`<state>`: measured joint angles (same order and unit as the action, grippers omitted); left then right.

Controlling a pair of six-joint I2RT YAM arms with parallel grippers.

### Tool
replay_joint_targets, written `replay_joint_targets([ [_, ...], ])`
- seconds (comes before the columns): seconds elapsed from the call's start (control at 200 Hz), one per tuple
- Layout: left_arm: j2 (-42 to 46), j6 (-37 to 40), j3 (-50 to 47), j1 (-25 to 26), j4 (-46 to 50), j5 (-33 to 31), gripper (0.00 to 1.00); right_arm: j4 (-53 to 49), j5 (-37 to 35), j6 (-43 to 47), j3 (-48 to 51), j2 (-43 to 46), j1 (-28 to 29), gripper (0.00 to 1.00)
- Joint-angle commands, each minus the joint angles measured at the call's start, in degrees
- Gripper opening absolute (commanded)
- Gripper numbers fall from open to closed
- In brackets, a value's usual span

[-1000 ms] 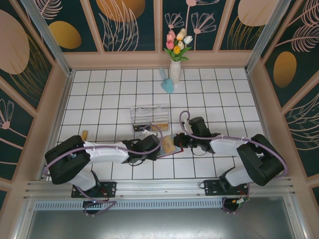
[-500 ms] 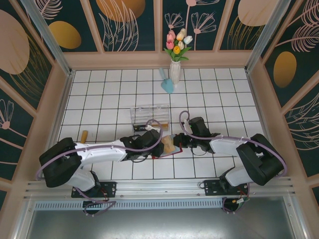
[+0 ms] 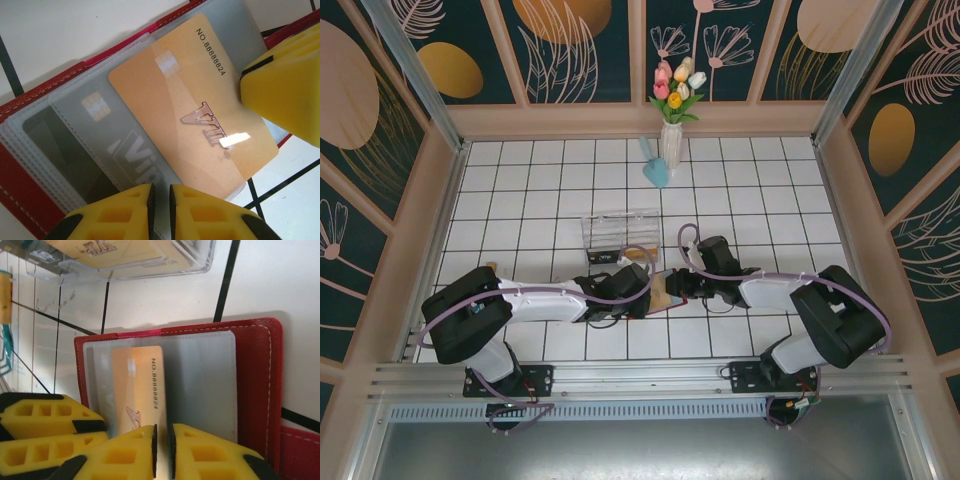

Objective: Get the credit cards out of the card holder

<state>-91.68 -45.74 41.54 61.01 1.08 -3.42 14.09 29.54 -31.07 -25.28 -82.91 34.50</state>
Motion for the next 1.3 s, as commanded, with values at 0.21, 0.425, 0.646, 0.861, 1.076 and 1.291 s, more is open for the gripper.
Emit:
replay_joint_targets([
  [0.21, -1.5, -0.6, -1.0, -0.3, 0.5, 0.9, 0.18, 4.3, 3.6, -0.7, 0.9, -3.2, 0.3, 0.26],
  [0.425, -1.4, -0.5, -1.1, -0.2, 0.6, 1.1, 0.18, 5.2, 4.6, -0.9, 0.9, -3.5, 0.3, 0.12],
  [0.646, -0.7, -0.4, -1.7, -0.2, 1.7, -0.1, 0.18, 1.9, 1.9, -0.6, 1.6, 0.6, -0.4, 0.00],
  [0.861, 2.1, -0.7, -4.2, -0.2, 1.8, -1.4, 0.18, -5.1, -4.4, 0.2, 2.7, 10.7, -1.8, 0.00],
  [1.076, 10.1, -1.5, -4.7, -0.3, -0.4, -3.2, 0.24, -12.8, -12.3, 2.5, -0.2, 19.9, -1.6, 0.00],
  [1.291, 25.9, -4.4, -5.7, -0.4, 2.3, -16.1, 0.69, -17.5, -21.7, 8.1, -7.7, 21.3, 3.6, 0.00],
])
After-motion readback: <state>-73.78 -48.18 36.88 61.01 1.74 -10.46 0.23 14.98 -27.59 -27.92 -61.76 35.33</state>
